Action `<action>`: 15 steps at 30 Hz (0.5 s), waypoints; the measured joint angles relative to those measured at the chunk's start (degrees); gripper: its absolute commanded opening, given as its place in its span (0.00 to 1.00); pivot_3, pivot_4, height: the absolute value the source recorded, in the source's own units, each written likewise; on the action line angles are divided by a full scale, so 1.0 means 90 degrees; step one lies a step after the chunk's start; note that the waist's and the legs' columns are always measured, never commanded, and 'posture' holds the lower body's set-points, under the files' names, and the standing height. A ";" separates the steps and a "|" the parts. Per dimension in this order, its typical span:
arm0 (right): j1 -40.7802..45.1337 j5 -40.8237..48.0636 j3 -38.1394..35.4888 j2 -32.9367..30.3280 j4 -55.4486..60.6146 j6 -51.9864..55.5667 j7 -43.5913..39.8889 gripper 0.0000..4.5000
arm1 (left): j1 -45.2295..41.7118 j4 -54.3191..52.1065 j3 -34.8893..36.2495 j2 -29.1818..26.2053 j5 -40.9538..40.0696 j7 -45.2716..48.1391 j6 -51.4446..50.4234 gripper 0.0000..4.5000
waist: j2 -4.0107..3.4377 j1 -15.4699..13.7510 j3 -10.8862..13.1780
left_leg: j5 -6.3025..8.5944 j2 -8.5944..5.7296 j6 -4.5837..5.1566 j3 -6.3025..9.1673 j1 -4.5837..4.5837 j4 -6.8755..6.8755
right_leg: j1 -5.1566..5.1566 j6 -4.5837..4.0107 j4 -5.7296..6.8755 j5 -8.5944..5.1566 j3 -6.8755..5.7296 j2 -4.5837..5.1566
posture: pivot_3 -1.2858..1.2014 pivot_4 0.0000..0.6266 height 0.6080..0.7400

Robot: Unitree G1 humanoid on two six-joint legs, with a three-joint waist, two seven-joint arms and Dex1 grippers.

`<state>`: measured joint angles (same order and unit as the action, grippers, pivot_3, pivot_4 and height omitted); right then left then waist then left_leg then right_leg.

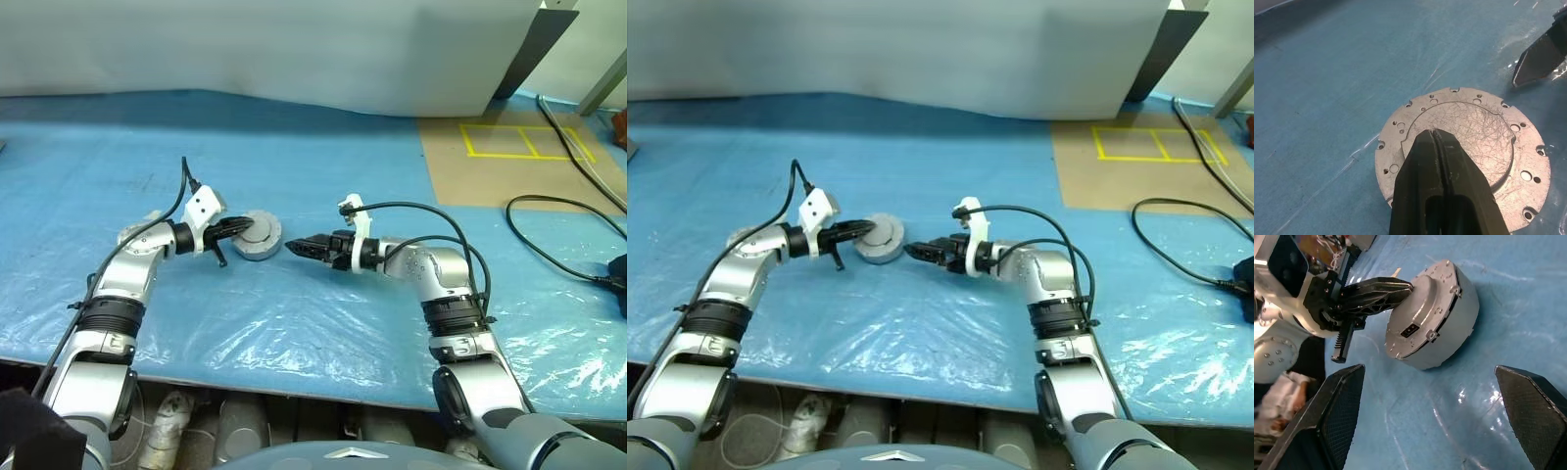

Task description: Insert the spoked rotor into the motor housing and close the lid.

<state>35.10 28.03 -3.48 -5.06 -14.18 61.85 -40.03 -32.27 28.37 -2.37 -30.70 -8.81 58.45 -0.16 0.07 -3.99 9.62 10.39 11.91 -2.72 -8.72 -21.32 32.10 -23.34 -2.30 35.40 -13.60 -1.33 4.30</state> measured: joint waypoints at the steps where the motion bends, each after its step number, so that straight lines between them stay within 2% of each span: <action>1: 0.0049 0.0039 -0.0067 0.0066 -0.0129 0.0055 0.0094 0.99 | -0.0014 0.0014 -0.0002 0.0000 0.0000 0.0003 0.0002 0.00 | 0.0000 0.0001 0.0000 | 0.0000 0.0000 0.0000 -0.0001 0.0000 0.0000 | 0.0000 0.0000 0.0000 0.0000 0.0000 0.0001 | 0.52 0.24 1.00; 15: 0.0957 0.0296 -0.0770 0.0803 -0.1769 0.0091 0.0875 0.99 | -0.0075 0.0122 -0.0003 -0.0007 0.0003 -0.0013 0.0042 0.00 | -0.0001 0.0009 0.0000 | 0.0000 0.0002 -0.0001 -0.0007 0.0005 -0.0009 | -0.0002 -0.0001 -0.0001 0.0000 0.0000 0.0000 | 0.52 0.24 1.00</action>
<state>43.71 30.69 -10.41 2.17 -30.10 62.67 -32.16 -32.95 29.47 -2.39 -30.77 -8.78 58.33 0.22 0.06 -3.90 9.62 10.39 11.93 -2.74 -8.79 -21.28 32.03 -23.36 -2.31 35.40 -13.60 -1.32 4.30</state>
